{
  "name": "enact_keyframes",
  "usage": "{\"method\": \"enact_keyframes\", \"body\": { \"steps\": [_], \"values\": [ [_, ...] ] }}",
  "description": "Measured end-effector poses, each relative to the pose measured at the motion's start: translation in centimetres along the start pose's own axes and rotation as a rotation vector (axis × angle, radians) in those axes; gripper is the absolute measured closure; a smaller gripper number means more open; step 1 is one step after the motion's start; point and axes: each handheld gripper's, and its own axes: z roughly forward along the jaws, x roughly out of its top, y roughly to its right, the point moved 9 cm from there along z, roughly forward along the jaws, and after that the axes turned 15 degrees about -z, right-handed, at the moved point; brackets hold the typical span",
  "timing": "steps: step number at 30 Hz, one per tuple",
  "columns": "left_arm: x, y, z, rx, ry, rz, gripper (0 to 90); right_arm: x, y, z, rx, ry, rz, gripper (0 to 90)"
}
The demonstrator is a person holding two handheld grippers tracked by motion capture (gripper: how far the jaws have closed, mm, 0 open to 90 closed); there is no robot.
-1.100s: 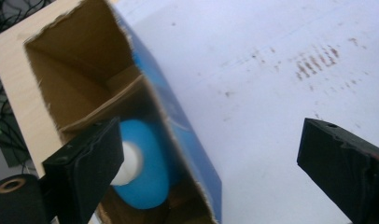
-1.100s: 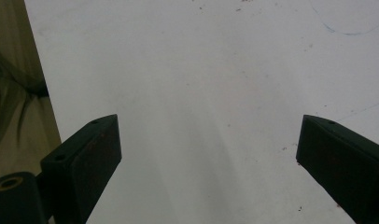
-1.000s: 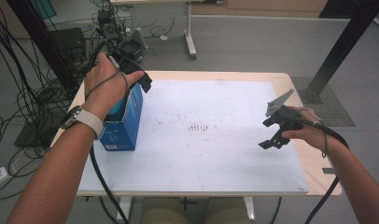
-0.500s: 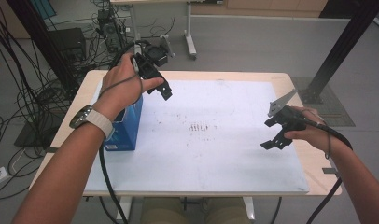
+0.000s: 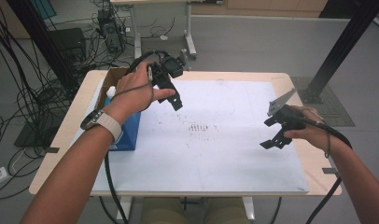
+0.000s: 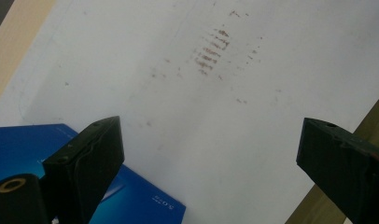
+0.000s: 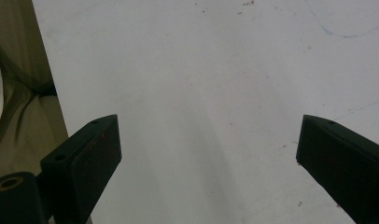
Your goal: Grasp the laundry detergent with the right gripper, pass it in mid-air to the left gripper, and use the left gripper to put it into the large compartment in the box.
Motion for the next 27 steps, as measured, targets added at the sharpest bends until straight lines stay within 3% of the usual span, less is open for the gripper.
{"method": "enact_keyframes", "body": {
  "steps": [5,8,14,27],
  "values": [
    [0.1,0.3,1.0,0.012,-0.019,0.014,8.0,-0.2,0.0,-0.1,-0.003,0.004,0.005,6.7],
    [0.3,0.4,1.3,-0.007,-0.019,0.008,8.3,-0.4,0.0,0.0,-0.002,0.003,0.008,6.7],
    [0.4,0.3,2.1,-0.005,-0.024,0.008,8.6,-0.7,0.1,-0.1,-0.004,0.005,0.014,6.7],
    [0.6,-0.1,2.3,0.006,-0.02,-0.005,8.6,-0.7,0.2,0.3,-0.001,0.009,0.017,6.7]
  ]
}}
